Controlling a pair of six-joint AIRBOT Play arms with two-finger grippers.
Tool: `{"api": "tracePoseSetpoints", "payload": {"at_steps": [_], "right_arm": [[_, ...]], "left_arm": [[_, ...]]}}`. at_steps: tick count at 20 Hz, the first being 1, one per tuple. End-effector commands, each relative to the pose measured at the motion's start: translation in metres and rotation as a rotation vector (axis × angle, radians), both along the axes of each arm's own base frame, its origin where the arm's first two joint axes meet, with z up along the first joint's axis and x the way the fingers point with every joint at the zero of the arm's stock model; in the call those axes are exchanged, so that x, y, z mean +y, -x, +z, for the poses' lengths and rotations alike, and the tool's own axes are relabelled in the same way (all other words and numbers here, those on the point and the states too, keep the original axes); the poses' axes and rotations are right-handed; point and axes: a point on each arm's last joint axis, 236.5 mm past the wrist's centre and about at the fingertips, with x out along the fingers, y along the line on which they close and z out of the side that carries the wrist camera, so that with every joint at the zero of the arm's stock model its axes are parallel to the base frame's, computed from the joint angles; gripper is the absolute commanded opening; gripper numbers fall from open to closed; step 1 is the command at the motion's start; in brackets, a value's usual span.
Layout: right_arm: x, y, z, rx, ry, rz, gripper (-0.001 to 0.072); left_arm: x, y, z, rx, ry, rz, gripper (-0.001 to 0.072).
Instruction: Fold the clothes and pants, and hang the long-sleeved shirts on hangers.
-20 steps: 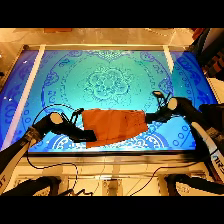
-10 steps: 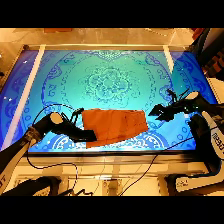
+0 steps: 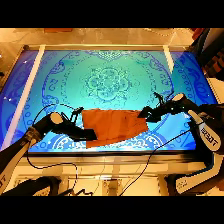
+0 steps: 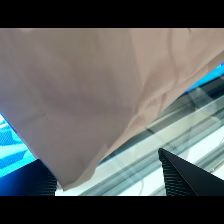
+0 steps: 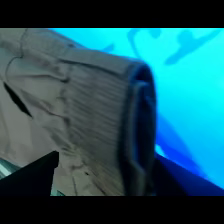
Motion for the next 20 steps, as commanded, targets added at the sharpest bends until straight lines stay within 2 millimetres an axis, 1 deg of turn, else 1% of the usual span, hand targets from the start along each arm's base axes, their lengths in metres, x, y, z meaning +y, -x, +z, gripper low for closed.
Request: {"api": "tracePoseSetpoints", "payload": {"at_steps": [1,3,4,5,6,7,8,9,10,12,14,15,16,18,19,20], "right_arm": [[0.023,0.01,-0.009,-0.028,0.019,0.112,0.0656],[0.038,0.016,-0.009,-0.07,0.007,0.201,0.0651],[0.042,0.018,-0.009,-0.083,0.005,0.228,0.0578],[0.045,0.02,-0.009,-0.082,0.004,0.236,0.0456],[0.047,0.022,-0.008,-0.076,-0.002,0.243,0.0372],[0.048,0.024,-0.007,-0.071,-0.007,0.246,0.0266],[0.049,0.024,-0.005,-0.07,-0.015,0.242,0.0141],[0.051,0.022,-0.003,-0.073,-0.023,0.239,0.0049],[0.053,0.02,0.002,-0.08,-0.032,0.24,0.0024],[0.055,0.007,0.019,-0.123,-0.04,0.254,0.0025],[0.056,-0.02,0.052,-0.242,-0.029,0.256,0.0025],[0.054,-0.037,0.073,-0.322,-0.008,0.254,0.0025],[0.048,-0.057,0.1,-0.419,0.032,0.246,0.0025],[0.023,-0.093,0.161,-0.599,0.144,0.197,0.0025],[0.004,-0.107,0.195,-0.68,0.214,0.15,0.0025],[-0.02,-0.116,0.226,-0.742,0.289,0.103,0.0025]], "left_arm": [[0.0,-0.006,-0.001,-0.02,-0.003,0.012,0.0693],[0.0,-0.008,-0.001,-0.027,-0.004,0.017,0.0692],[0.0,-0.008,-0.001,-0.028,-0.004,0.016,0.0692],[0.0,-0.009,-0.001,-0.031,-0.004,0.019,0.0692],[0.0,-0.009,-0.001,-0.034,-0.005,0.02,0.0692],[0.001,-0.01,-0.001,-0.037,-0.005,0.022,0.0692],[0.001,-0.011,-0.001,-0.04,-0.005,0.024,0.0692],[0.001,-0.013,-0.001,-0.047,-0.006,0.029,0.0692],[0.001,-0.017,-0.002,-0.06,-0.008,0.037,0.0693],[0.007,-0.031,-0.004,-0.118,-0.032,0.056,0.0694],[0.012,-0.048,0.003,-0.16,-0.035,0.084,0.0694],[0.015,-0.058,0.01,-0.179,-0.03,0.1,0.0694],[0.019,-0.07,0.019,-0.202,-0.023,0.118,0.0694],[0.027,-0.09,0.04,-0.242,-0.009,0.145,0.0693],[0.031,-0.1,0.051,-0.261,-0.001,0.155,0.0694],[0.034,-0.106,0.061,-0.275,0.004,0.159,0.0694]]}}
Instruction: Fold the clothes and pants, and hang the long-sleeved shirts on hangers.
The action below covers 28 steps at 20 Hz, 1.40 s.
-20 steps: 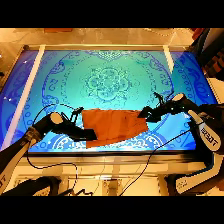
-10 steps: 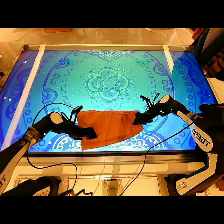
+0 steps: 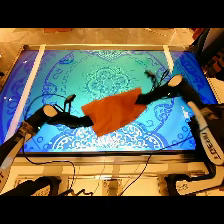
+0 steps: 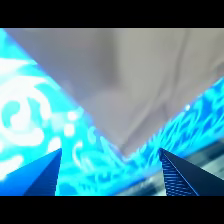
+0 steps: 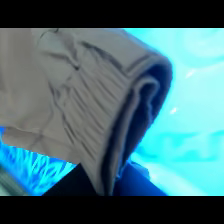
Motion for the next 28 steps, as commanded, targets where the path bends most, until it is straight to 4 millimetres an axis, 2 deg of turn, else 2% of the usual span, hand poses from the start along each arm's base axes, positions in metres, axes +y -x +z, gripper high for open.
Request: {"api": "tracePoseSetpoints", "payload": {"at_steps": [1,3,4,5,7,9,11,12,14,16,20,22,23,25,26,28], "right_arm": [[-0.075,-0.038,0.112,-0.283,0.173,-0.209,0.0024],[-0.138,-0.036,0.171,-0.383,0.252,-0.413,0.0025],[-0.177,-0.028,0.203,-0.43,0.281,-0.546,0.0025],[-0.208,-0.017,0.225,-0.458,0.295,-0.658,0.0025],[-0.273,0.021,0.26,-0.478,0.303,-0.913,0.0025],[-0.324,0.069,0.266,-0.412,0.315,-1.126,0.0025],[-0.365,0.128,0.249,-0.245,0.333,-1.327,0.0025],[-0.379,0.157,0.236,-0.138,0.334,-1.419,0.0025],[-0.396,0.221,0.213,0.089,0.324,-1.604,0.0025],[-0.409,0.275,0.203,0.229,0.316,-1.759,0.0025],[-0.432,0.343,0.208,0.277,0.322,-1.974,0.0026],[-0.437,0.357,0.207,0.29,0.318,-2.024,0.0047],[-0.438,0.358,0.207,0.293,0.317,-2.027,0.015],[-0.439,0.355,0.204,0.297,0.306,-2.018,0.0564],[-0.439,0.352,0.203,0.295,0.295,-2.009,0.0695],[-0.439,0.352,0.204,0.294,0.293,-2.008,0.0681]], "left_arm": [[0.012,-0.025,0.032,-0.067,0.011,0.007,0.0694],[0.011,-0.031,0.045,-0.125,0.006,-0.029,0.0694],[0.011,-0.033,0.053,-0.162,0.002,-0.049,0.0694],[0.012,-0.034,0.061,-0.198,-0.003,-0.065,0.0693],[0.012,-0.033,0.076,-0.254,-0.006,-0.084,0.0693],[0.012,-0.032,0.089,-0.289,-0.003,-0.083,0.0693],[0.012,-0.03,0.1,-0.317,-0.001,-0.082,0.0693],[0.012,-0.029,0.104,-0.329,0.001,-0.082,0.0693],[0.013,-0.028,0.111,-0.348,0.002,-0.081,0.0693],[0.013,-0.027,0.115,-0.358,0.003,-0.081,0.0693],[0.013,-0.027,0.115,-0.358,0.003,-0.081,0.0693],[0.013,-0.028,0.115,-0.359,0.003,-0.08,0.0693],[0.013,-0.028,0.115,-0.361,0.003,-0.078,0.0693],[0.013,-0.028,0.115,-0.362,0.003,-0.078,0.0693],[0.013,-0.028,0.115,-0.362,0.003,-0.078,0.0693],[0.013,-0.028,0.115,-0.361,0.003,-0.078,0.0693]]}}
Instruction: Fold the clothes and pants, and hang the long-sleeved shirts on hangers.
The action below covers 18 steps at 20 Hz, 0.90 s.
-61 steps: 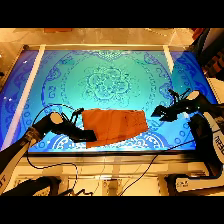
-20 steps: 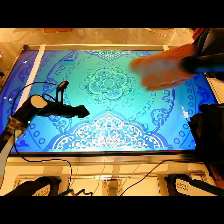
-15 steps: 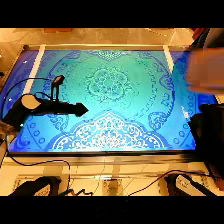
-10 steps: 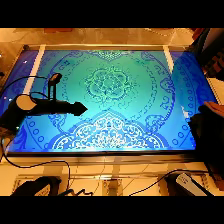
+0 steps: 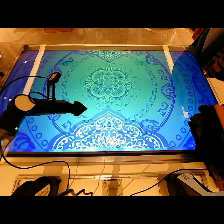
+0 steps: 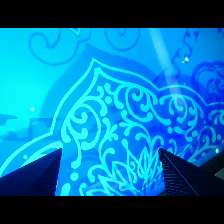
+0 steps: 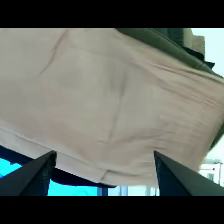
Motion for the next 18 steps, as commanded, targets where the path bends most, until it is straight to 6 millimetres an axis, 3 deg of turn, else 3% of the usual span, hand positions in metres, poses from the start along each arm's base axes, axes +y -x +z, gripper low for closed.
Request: {"api": "tracePoseSetpoints", "payload": {"at_steps": [1,3,4,5,7,9,12,15,18], "right_arm": [[-0.001,0.003,-0.001,-0.007,-0.008,-0.012,0.0676],[-0.005,-0.001,0.001,-0.018,0.009,-0.003,0.067],[-0.006,-0.006,0.002,-0.027,0.019,0.032,0.0589],[-0.005,-0.015,0.003,-0.056,0.023,0.06,0.0443],[0.002,-0.048,0.01,-0.17,0.017,0.164,0.0023],[0.019,-0.088,0.02,-0.275,0.02,0.348,0.0025],[0.067,-0.141,0.029,-0.329,0.0,0.611,0.0025],[0.137,-0.186,0.034,-0.301,0.017,0.941,0.0025],[0.213,-0.206,0.024,-0.192,0.029,1.288,0.0024]], "left_arm": [[0.0,0.0,0.001,-0.002,0.0,0.002,0.0693],[0.0,0.0,0.001,-0.002,0.0,0.001,0.0692],[0.0,0.0,0.001,-0.002,0.0,0.001,0.0693],[0.0,0.0,0.001,-0.002,0.0,0.001,0.0693],[0.0,0.0,0.001,-0.002,0.001,0.001,0.0693],[0.0,0.0,0.001,-0.002,0.001,0.001,0.0693],[0.0,0.0,0.001,-0.002,0.001,0.001,0.0693],[0.0,0.0,0.001,-0.002,0.001,0.001,0.0693],[0.0,0.0,0.001,-0.002,0.001,0.001,0.0693]]}}
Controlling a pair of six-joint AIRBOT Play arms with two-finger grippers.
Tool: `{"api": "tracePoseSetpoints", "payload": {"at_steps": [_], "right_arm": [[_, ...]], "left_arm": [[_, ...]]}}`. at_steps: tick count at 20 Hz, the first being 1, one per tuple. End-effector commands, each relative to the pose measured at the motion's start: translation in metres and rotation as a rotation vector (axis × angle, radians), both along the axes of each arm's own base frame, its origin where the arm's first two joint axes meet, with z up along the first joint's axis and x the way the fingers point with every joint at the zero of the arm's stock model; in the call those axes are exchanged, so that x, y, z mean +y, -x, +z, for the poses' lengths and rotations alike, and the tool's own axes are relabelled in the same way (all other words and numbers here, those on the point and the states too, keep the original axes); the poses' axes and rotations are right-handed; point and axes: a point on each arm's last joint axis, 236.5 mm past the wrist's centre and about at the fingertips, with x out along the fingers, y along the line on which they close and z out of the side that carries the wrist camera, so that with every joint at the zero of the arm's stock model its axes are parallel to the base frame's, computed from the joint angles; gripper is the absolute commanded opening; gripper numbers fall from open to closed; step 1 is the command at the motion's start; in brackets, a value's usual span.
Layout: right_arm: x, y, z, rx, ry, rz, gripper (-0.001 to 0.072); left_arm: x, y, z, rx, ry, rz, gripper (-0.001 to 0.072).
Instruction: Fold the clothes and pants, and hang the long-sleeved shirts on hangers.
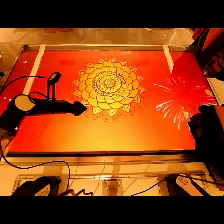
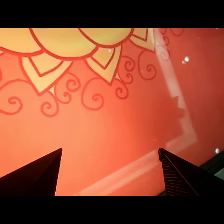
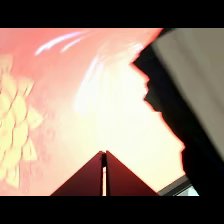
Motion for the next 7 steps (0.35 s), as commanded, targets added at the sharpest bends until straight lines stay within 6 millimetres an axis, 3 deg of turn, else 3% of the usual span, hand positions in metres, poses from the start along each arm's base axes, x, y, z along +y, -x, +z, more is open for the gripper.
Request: {"api": "tracePoseSetpoints", "payload": {"at_steps": [1,5,7], "right_arm": [[0.082,-0.019,-0.009,0.073,0.138,0.368,0.0025],[0.093,-0.03,-0.022,0.193,0.366,0.408,0.0024],[0.103,-0.039,-0.032,0.222,0.356,0.4,0.0024]], "left_arm": [[0.0,0.0,0.001,-0.001,0.001,0.001,0.0693],[0.0,0.0,0.001,-0.001,0.001,0.001,0.0693],[0.0,0.0,0.001,-0.001,0.001,0.001,0.0693]]}}
